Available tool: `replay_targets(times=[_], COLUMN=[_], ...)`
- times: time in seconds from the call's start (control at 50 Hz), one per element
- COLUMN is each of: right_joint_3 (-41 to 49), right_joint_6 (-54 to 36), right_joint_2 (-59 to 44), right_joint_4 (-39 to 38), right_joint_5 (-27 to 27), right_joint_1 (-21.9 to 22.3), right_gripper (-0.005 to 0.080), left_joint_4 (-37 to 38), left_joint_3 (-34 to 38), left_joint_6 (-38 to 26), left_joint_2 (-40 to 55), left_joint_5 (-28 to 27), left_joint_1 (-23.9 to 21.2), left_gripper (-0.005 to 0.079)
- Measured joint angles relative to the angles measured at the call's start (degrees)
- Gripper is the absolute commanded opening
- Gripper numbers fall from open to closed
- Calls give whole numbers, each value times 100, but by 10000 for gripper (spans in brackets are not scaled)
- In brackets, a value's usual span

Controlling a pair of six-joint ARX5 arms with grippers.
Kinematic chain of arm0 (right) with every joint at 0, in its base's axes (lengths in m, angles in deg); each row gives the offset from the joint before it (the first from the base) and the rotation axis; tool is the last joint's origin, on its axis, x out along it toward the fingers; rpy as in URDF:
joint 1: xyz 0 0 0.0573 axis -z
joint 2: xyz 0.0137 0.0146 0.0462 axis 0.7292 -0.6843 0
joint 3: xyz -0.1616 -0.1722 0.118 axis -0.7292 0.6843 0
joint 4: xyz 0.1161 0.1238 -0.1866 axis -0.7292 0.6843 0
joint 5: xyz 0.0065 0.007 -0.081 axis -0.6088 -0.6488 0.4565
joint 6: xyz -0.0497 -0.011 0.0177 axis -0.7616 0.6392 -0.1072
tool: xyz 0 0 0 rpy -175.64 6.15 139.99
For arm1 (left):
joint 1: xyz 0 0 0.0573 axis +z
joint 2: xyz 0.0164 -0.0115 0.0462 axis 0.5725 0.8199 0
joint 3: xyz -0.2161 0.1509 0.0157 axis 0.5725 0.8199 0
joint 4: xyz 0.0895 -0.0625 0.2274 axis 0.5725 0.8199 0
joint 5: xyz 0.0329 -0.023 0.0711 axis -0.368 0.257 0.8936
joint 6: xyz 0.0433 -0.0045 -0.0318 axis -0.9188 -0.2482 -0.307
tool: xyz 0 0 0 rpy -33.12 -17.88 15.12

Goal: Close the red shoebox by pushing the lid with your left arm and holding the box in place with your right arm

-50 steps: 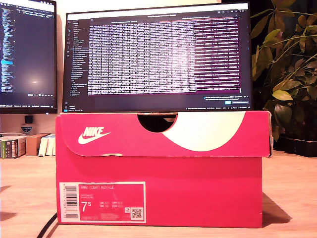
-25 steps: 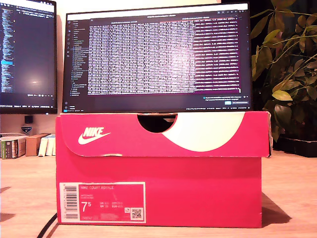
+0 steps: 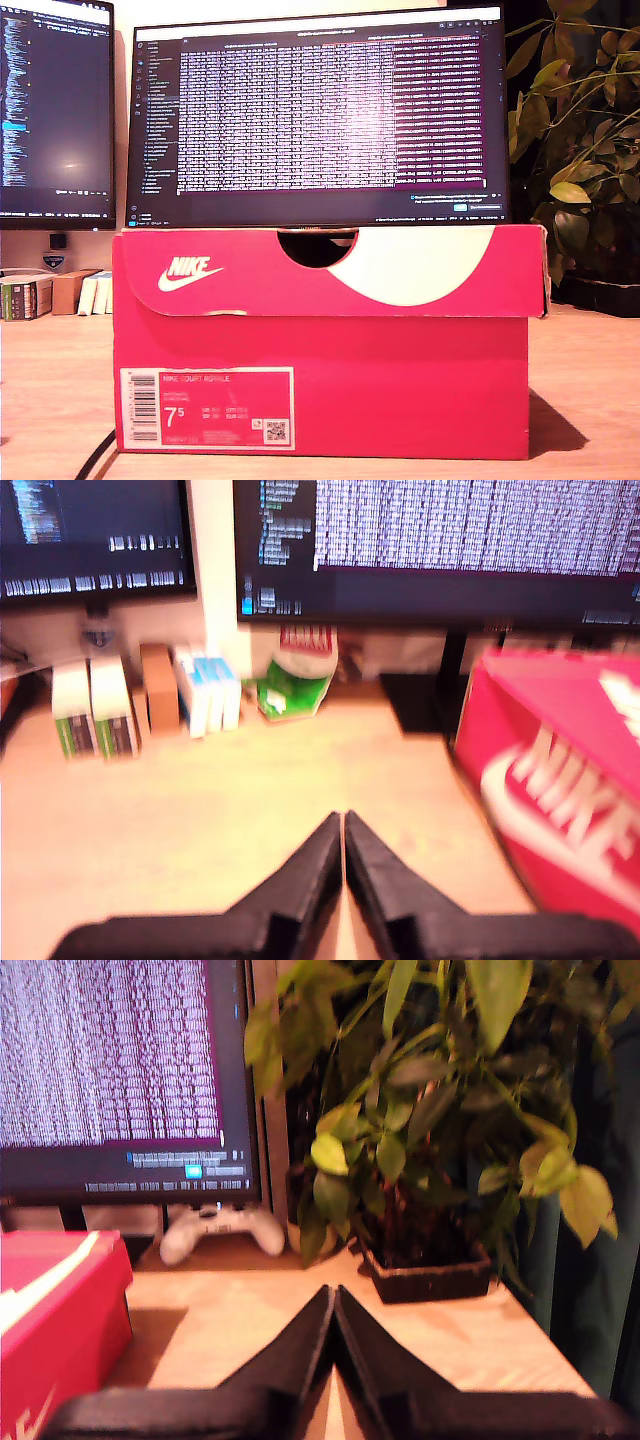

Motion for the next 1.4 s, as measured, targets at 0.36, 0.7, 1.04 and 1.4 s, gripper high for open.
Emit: replay_targets(times=[0.36,0.7,1.04,1.4], right_joint_3=[522,555,557,557], right_joint_6=[44,345,350,350], right_joint_2=[0,0,0,0], right_joint_4=[-278,42,402,402], right_joint_5=[-162,-313,-313,-326], right_joint_1=[0,-2,0,74], right_gripper=[-13,-12,-12,-12], left_joint_4=[-98,214,944,1165], left_joint_3=[291,291,291,291], left_joint_6=[0,17,63,63], left_joint_2=[4,4,4,-280], left_joint_5=[2,0,0,-17], left_joint_1=[0,0,0,-74], left_gripper=[-19,-18,-18,-18])
